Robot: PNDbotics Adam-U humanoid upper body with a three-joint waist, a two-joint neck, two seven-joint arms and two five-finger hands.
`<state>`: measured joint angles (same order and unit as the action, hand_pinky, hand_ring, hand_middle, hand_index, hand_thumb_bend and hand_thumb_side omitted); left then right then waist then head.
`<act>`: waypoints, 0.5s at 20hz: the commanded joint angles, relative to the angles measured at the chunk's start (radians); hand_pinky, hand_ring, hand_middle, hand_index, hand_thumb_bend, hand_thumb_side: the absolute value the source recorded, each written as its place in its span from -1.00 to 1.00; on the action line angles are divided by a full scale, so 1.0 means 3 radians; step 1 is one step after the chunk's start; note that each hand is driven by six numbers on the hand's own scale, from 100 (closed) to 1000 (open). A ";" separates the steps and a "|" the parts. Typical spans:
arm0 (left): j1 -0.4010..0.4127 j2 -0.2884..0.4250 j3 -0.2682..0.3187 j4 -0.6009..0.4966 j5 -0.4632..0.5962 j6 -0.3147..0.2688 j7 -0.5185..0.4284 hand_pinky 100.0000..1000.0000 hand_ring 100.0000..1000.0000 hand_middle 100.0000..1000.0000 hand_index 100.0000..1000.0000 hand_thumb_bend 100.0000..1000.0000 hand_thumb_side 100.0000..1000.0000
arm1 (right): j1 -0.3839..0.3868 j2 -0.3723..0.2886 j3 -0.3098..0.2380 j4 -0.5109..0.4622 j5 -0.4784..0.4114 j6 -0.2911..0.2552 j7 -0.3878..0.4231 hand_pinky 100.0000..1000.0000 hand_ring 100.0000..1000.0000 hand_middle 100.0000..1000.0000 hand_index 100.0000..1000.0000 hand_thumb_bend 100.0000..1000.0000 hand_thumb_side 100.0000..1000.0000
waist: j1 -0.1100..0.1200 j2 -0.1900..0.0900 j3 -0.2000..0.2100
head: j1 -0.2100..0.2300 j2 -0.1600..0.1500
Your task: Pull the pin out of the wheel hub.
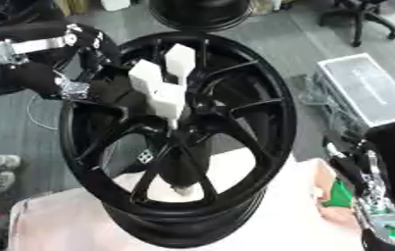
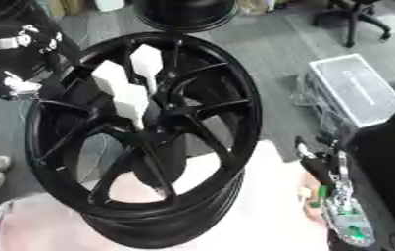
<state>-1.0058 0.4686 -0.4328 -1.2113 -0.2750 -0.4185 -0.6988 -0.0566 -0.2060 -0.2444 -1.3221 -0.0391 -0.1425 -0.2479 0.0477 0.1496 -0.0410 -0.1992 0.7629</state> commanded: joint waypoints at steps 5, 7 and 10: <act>-0.0122 -0.0127 0.0105 0.0207 -0.0232 -0.0480 -0.0306 0.03 0.03 0.58 0.58 -0.36 0.38 | -0.0020 -0.0031 0.0021 -0.0021 0.0006 0.0003 0.0029 -0.27 -0.20 0.50 0.69 -0.46 -0.64 | 0.0003 -0.0041 -0.0018 | 0.0004 -0.0037; -0.0124 -0.0141 0.0111 0.0241 -0.0265 -0.0509 -0.0288 0.03 0.03 0.58 0.58 -0.36 0.38 | -0.0021 -0.0031 0.0022 -0.0021 0.0006 0.0003 0.0031 -0.27 -0.20 0.50 0.69 -0.46 -0.64 | 0.0004 -0.0040 -0.0019 | 0.0004 -0.0035; -0.0127 -0.0176 0.0114 0.0271 -0.0295 -0.0532 -0.0277 0.03 0.03 0.61 0.58 -0.35 0.37 | -0.0027 -0.0028 0.0031 -0.0022 0.0007 0.0004 0.0039 -0.27 -0.20 0.50 0.69 -0.46 -0.64 | 0.0008 -0.0031 -0.0029 | 0.0036 -0.0001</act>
<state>-1.0159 0.4097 -0.4144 -1.1258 -0.3580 -0.4520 -0.6653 -0.0571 -0.2038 -0.2379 -1.3193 -0.0391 -0.1388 -0.2403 0.0533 0.1511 -0.0490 -0.1932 0.7632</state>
